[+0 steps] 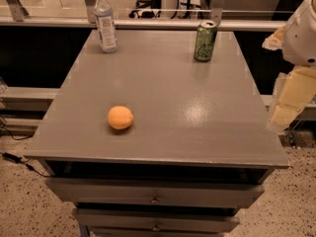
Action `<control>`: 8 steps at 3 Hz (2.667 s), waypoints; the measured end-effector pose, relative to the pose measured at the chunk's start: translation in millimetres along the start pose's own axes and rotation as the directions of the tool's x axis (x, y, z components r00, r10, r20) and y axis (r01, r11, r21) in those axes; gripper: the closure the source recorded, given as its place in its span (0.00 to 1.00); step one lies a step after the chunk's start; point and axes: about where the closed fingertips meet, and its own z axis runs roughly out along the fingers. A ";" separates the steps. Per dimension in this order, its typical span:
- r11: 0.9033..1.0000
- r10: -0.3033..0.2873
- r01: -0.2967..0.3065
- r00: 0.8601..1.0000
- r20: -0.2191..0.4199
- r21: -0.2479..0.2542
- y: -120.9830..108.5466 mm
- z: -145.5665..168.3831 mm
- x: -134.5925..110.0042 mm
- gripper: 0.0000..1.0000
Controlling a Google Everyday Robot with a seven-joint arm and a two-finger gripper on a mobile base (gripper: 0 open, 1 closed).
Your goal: Move orange near blue plastic bottle
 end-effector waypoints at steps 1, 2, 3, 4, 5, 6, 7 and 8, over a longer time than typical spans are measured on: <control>1.000 0.000 0.000 1.000 0.000 0.000 0.0 0.0 0.0 0.00; 1.000 0.006 -0.006 0.999 0.044 -0.001 0.3 9.9 -14.1 0.00; 1.000 0.008 -0.006 0.991 0.134 -0.018 1.4 30.0 -48.3 0.00; 0.999 -0.006 0.016 0.971 0.238 -0.039 4.8 55.1 -93.0 0.00; 0.998 -0.017 0.038 0.939 0.344 -0.055 11.5 83.0 -135.6 0.00; 0.995 -0.015 0.057 0.896 0.444 -0.081 20.6 112.7 -176.7 0.00; 0.992 -0.007 0.069 0.867 0.499 -0.107 26.6 129.5 -203.1 0.00; 0.984 0.040 0.063 0.829 0.559 -0.164 37.5 154.9 -232.2 0.00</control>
Offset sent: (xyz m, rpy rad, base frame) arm 0.0149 0.0368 -0.0219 0.1109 -0.0042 0.0157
